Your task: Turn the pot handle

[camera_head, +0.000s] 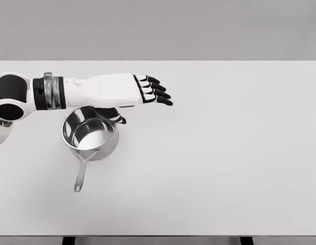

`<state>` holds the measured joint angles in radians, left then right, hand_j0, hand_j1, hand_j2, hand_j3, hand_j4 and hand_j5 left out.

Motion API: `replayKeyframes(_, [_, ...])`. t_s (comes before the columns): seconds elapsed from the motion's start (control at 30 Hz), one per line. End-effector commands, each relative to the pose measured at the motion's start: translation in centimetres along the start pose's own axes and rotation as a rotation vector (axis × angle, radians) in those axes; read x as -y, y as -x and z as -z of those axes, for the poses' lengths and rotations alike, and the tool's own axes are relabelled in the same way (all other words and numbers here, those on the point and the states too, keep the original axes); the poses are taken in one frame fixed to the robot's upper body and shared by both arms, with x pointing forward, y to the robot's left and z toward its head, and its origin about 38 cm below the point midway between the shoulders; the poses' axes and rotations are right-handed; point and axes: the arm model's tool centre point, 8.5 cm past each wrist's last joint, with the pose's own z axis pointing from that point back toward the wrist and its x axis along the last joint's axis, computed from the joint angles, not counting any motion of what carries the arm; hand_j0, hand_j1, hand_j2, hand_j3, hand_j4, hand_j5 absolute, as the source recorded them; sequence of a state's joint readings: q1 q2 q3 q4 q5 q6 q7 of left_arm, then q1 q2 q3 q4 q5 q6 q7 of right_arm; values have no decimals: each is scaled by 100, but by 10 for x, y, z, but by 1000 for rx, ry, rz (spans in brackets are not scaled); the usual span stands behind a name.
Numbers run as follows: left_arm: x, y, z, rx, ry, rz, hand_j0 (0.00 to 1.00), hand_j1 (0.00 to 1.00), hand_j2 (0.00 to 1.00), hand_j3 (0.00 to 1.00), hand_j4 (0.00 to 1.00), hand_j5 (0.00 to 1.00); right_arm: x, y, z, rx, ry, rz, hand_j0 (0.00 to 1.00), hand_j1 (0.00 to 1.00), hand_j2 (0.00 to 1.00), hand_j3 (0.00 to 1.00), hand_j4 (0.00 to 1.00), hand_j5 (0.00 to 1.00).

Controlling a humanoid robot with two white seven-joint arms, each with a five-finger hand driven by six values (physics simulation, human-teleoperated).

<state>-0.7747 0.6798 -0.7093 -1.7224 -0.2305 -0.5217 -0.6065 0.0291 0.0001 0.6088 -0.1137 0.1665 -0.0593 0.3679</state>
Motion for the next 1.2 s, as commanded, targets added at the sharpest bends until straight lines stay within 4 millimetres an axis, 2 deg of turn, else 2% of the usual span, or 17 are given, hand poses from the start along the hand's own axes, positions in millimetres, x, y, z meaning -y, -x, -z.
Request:
replayKeyframes(0.0, [2,-3,5,16,2,-10,100,100,100,100,100,100,0,0,0,0,-5,0,100,100,100,100,100,100])
replayKeyframes(0.13, [8,-9,13,45,13,-15,100,100,100,100,100,100,-1,4,0,-16,-2,9,100,100,100,100,100,100])
replayKeyframes(0.23, [5,-18,14,69,10,11,100,100,100,100,100,100,-1,4,0,-16,-1,7,100,100,100,100,100,100])
replayKeyframes(0.43, [6,-20,2,101,22,48,100,100,100,100,100,100,-1,4,0,-15,-1,7,100,100,100,100,100,100])
replayKeyframes(0.5, [-8,-19,-7,130,-12,24,100,100,100,100,100,100,-1,4,0,-16,-1,9,100,100,100,100,100,100])
replayKeyframes(0.63, [13,-16,-21,105,48,-25,100,100,100,100,100,100,-1,4,0,-16,-1,7,100,100,100,100,100,100])
replayKeyframes(0.8, [43,-23,-18,121,57,-103,100,100,100,100,100,100,-1,4,0,-15,-1,7,100,100,100,100,100,100])
replayKeyframes(0.93, [45,-24,-21,136,29,-155,100,100,100,100,100,100,-1,4,0,-15,-1,7,100,100,100,100,100,100])
replayKeyframes(1.0, [61,-23,-37,109,56,-206,100,100,100,100,100,100,-1,4,0,-15,-1,7,100,100,100,100,100,100])
replayKeyframes(1.1, [74,-19,-56,59,69,-236,100,100,100,100,100,100,-1,4,0,-16,-1,7,100,100,100,100,100,100])
replayKeyframes(1.17, [76,-19,-60,50,65,-243,100,100,100,100,100,100,-1,4,0,-16,-1,7,100,100,100,100,100,100])
